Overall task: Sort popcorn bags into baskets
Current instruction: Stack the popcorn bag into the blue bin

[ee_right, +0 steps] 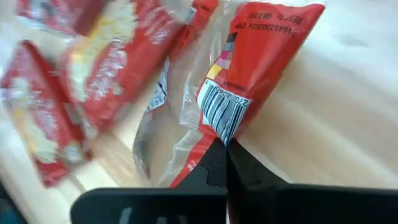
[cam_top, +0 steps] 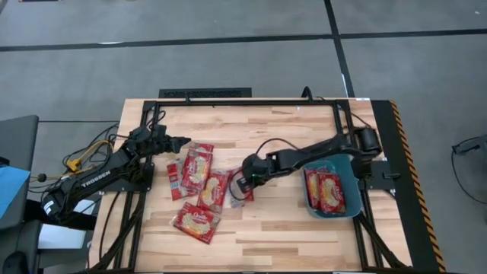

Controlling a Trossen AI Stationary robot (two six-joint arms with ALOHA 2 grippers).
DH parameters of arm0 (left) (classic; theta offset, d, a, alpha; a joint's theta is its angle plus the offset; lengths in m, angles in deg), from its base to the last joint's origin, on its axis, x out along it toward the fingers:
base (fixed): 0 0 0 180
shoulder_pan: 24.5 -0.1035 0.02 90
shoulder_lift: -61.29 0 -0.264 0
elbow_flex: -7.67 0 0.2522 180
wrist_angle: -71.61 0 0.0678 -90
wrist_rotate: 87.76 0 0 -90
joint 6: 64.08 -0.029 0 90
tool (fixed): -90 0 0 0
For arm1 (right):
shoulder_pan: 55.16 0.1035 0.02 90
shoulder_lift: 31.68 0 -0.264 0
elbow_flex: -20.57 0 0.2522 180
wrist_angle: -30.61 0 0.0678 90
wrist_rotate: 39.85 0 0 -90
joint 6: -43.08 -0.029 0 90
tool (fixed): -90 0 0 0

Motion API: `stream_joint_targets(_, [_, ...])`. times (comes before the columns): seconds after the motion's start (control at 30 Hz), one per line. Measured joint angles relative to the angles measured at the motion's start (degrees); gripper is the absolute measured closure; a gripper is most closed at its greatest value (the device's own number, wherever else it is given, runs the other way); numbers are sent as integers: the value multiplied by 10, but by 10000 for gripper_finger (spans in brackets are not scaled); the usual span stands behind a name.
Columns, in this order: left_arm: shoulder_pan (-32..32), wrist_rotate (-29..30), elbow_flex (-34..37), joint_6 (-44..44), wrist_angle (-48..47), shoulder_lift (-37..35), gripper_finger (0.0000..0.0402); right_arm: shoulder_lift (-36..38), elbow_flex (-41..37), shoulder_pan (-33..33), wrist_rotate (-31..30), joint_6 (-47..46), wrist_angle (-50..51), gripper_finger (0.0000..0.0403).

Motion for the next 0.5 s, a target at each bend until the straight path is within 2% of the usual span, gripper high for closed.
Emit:
stream_joint_targets(0.2, [0,4,0,-1,0,1,111,94,0,7,-39,-19,128,399])
stream_joint_targets(0.5, [0,5,0,-4,-1,2,111,254,0,38,-97,-114,350,399])
